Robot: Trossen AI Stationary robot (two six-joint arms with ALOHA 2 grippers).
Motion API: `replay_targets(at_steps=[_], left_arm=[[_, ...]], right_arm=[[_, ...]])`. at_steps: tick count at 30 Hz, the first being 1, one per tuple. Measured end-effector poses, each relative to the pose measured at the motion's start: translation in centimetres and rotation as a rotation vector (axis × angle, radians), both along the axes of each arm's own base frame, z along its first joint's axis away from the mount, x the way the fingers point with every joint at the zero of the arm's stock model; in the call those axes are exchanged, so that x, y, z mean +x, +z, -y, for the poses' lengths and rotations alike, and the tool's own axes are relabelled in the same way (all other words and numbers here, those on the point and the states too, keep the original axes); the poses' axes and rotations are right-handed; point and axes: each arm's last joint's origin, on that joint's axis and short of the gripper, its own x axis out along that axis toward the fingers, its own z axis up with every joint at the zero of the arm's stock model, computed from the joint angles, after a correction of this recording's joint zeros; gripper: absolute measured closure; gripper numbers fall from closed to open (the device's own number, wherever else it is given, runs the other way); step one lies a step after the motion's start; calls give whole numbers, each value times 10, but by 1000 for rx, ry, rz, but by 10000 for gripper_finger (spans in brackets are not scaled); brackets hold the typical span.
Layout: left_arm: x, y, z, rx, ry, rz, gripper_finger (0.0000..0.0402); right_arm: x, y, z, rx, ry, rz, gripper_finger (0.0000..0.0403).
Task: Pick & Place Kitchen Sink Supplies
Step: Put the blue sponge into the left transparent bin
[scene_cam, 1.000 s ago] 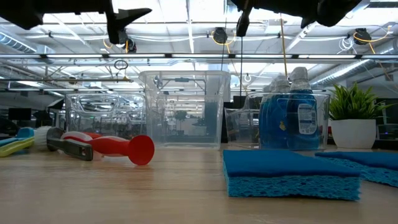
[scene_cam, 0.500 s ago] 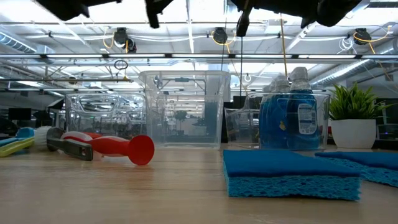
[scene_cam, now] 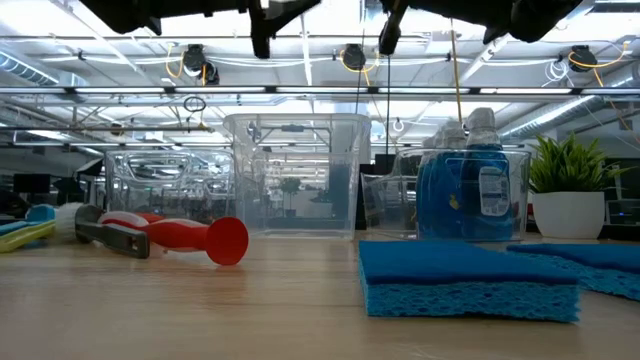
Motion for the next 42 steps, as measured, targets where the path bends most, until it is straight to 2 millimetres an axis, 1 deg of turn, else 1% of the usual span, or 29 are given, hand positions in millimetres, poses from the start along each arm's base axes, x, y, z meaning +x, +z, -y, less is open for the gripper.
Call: replay_targets(at_steps=[5, 10, 20, 25, 29, 33, 42], left_arm=[[-1, -4, -6, -5, 21, -55, 116], [-3, 2, -8, -27, -11, 3, 117], [-3, 4, -5, -58, -98, 16, 116], [-4, 7, -6, -54, -97, 54, 117], [-2, 4, -7, -58, -81, 42, 117], [-2, 6, -7, -62, -58, 52, 117], [-1, 4, -8, -70, -23, 46, 117]], right_arm=[[-4, 5, -1, 3, 25, 24, 383], [-4, 5, -1, 4, 25, 12, 383], [-4, 3, -1, -1, 21, -3, 383], [-4, 3, -1, 4, 22, -4, 383], [-3, 2, -1, 7, 20, -15, 383], [-2, -2, 0, 16, -4, -60, 383], [-2, -2, 0, 13, -10, -56, 383]])
